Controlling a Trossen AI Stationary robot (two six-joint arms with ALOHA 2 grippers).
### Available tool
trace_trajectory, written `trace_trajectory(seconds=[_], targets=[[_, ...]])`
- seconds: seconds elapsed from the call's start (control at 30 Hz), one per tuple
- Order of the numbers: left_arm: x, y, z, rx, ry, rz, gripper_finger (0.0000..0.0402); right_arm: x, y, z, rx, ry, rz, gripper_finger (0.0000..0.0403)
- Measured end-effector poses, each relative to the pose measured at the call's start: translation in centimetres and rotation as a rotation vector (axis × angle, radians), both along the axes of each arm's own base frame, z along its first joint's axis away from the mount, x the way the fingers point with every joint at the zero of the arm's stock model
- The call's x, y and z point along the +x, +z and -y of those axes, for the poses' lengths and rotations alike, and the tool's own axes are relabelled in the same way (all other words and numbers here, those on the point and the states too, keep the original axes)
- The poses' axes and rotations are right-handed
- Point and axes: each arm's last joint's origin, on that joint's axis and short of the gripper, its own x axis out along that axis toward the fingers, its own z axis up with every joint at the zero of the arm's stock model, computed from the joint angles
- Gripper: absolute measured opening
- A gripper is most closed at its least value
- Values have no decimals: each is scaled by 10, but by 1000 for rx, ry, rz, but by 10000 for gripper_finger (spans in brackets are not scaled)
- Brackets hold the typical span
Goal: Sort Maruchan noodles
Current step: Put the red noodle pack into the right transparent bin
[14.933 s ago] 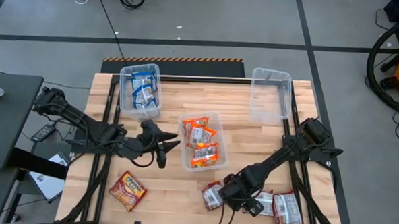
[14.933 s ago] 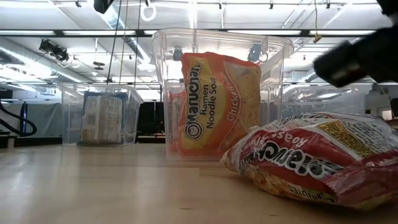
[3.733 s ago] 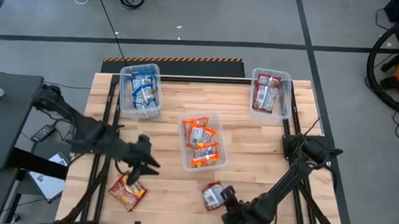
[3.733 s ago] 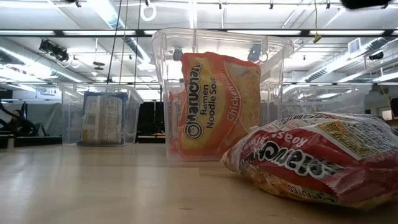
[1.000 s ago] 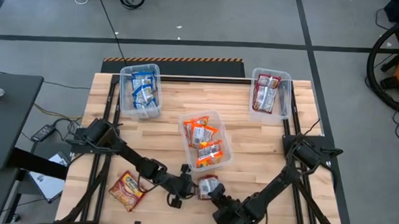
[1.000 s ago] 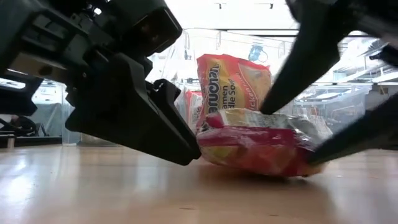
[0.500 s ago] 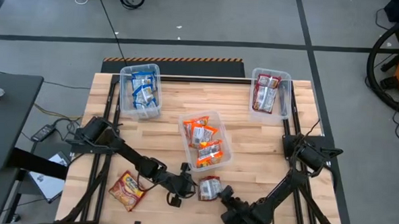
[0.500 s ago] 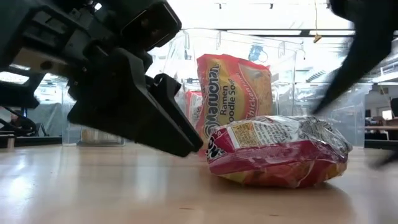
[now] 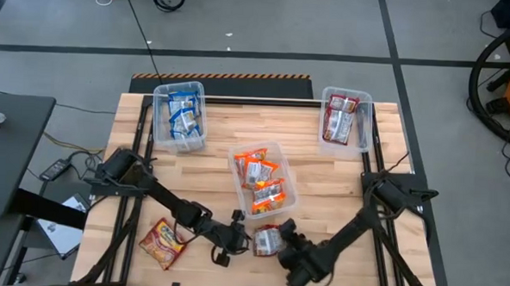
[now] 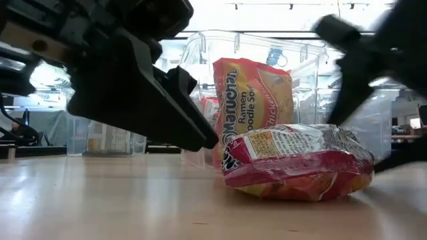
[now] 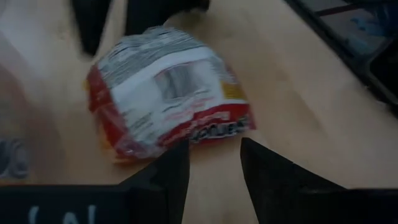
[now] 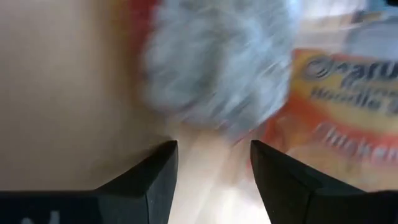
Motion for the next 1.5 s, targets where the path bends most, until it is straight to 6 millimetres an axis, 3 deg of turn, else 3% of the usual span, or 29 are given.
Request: trace_trajectory(seconds=[0.2, 0.33, 0.43, 0.6, 0.73, 0.93, 1.07, 1.17, 1.5], targets=[[-3, 9, 19, -28, -41, 18, 149, 26, 2, 5, 2, 88, 43, 206], [-8, 29, 28, -25, -55, -17, 149, 36, 5, 4, -33, 151, 77, 206], [-17, 49, 25, 6, -30, -113, 149, 37, 10, 2, -78, 177, 91, 206], [-35, 71, 1, 155, 75, -196, 143, 27, 28, -18, -96, 223, 81, 206], [-29, 64, -18, 232, 175, -233, 142, 15, 34, -40, 0, 247, 111, 206], [0, 34, -29, 171, 227, -205, 141, 9, 35, -65, 179, 312, 169, 206], [10, 18, -26, 100, 184, -210, 141, 23, 23, -62, 198, 306, 190, 206], [6, 7, -21, 67, 173, -273, 141, 33, 12, -54, 176, 294, 175, 206], [-3, 6, -6, 14, 164, -304, 141, 44, 8, -44, 153, 314, 139, 222]])
